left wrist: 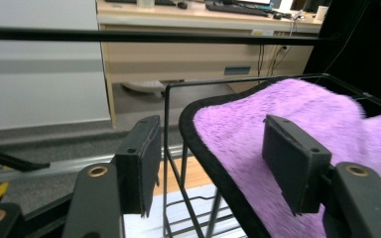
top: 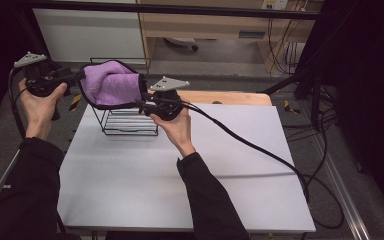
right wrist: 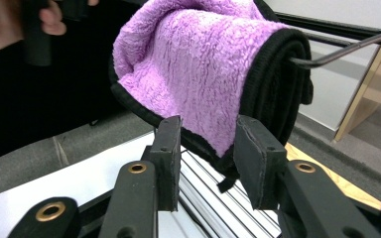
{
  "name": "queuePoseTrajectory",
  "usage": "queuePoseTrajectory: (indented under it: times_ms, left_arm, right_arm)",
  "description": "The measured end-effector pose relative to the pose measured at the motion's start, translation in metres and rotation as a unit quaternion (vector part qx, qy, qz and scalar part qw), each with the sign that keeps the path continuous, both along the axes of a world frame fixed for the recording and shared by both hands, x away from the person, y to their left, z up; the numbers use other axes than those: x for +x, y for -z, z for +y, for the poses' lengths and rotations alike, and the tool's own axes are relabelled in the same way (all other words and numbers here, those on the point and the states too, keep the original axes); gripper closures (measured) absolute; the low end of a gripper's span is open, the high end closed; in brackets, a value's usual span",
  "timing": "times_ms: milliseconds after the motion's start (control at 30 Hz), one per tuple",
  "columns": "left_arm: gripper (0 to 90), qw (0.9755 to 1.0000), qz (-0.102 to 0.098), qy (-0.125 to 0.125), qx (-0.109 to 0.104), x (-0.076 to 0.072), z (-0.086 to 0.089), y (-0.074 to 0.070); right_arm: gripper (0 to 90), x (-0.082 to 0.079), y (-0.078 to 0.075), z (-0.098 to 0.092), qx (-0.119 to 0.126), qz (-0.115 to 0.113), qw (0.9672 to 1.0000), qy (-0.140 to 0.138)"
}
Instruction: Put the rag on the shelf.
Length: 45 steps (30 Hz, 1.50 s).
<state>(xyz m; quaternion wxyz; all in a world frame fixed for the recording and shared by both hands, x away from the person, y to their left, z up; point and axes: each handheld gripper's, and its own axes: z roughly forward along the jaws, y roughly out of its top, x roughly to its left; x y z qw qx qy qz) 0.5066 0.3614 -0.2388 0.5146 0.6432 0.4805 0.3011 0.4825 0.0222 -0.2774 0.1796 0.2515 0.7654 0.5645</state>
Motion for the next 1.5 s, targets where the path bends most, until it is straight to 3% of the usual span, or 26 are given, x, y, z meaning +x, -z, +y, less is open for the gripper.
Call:
queuePoseTrajectory:
  times_ms: [133, 333, 433, 600, 733, 833, 967, 1100, 1200, 1267, 1367, 1500]
  left_arm:
    - [56.4, 0.9995, 0.012, 0.013, -0.026, 0.01, 0.002, 0.004]
    - [82.9, 0.9997, 0.015, 0.013, -0.014, 0.009, 0.001, 0.004]
    - [89.1, 0.9999, 0.003, 0.01, -0.013, 0.004, 0.002, 0.0]
    - [89.9, 0.9988, -0.039, 0.024, -0.017, -0.009, -0.004, -0.015]
    - [90.0, 0.9949, -0.077, 0.065, -0.002, -0.024, -0.026, -0.032]
    - [90.0, 0.9901, -0.095, 0.102, 0.015, -0.035, -0.048, -0.041]
    - [90.0, 0.9808, -0.108, 0.158, 0.038, -0.049, -0.083, -0.046]
    - [90.0, 0.9717, -0.099, 0.195, 0.089, -0.06, -0.113, -0.037]
    - [90.0, 0.9698, -0.075, 0.21, 0.099, -0.062, -0.118, -0.021]
    - [90.0, 0.9701, -0.063, 0.216, 0.091, -0.064, -0.116, -0.009]
    - [90.0, 0.9707, -0.057, 0.219, 0.081, -0.068, -0.111, 0.004]
    - [90.0, 0.9701, -0.044, 0.22, 0.093, -0.069, -0.108, 0.017]
  right_arm:
    - [63.6, 0.0, 0.002, -0.005, 0.003, 0.002, 1.0, 0.0]
    - [63.9, -0.001, 0.002, -0.008, 0.003, -0.002, 1.0, -0.002]
    - [63.9, -0.002, 0.001, -0.008, 0.006, -0.003, 1.0, -0.002]
    - [63.8, -0.001, 0.001, -0.008, 0.006, -0.007, 1.0, 0.003]
    - [63.2, -0.002, 0.0, -0.009, 0.007, -0.013, 0.9999, 0.007]
    - [61.6, -0.002, -0.001, -0.01, 0.006, -0.019, 0.9998, 0.011]
    - [58.5, -0.004, -0.001, -0.01, 0.005, -0.021, 0.9997, 0.011]
    - [52.0, -0.005, 0.001, -0.01, 0.0, -0.025, 0.9996, 0.015]
    - [47.1, -0.006, 0.002, -0.016, 0.007, -0.019, 0.9996, 0.02]
    - [42.5, -0.006, 0.004, -0.021, 0.011, -0.015, 0.9995, 0.025]
    - [38.1, -0.005, 0.006, -0.029, 0.011, -0.012, 0.9994, 0.031]
    - [32.8, -0.004, 0.01, -0.035, 0.006, -0.012, 0.9991, 0.04]
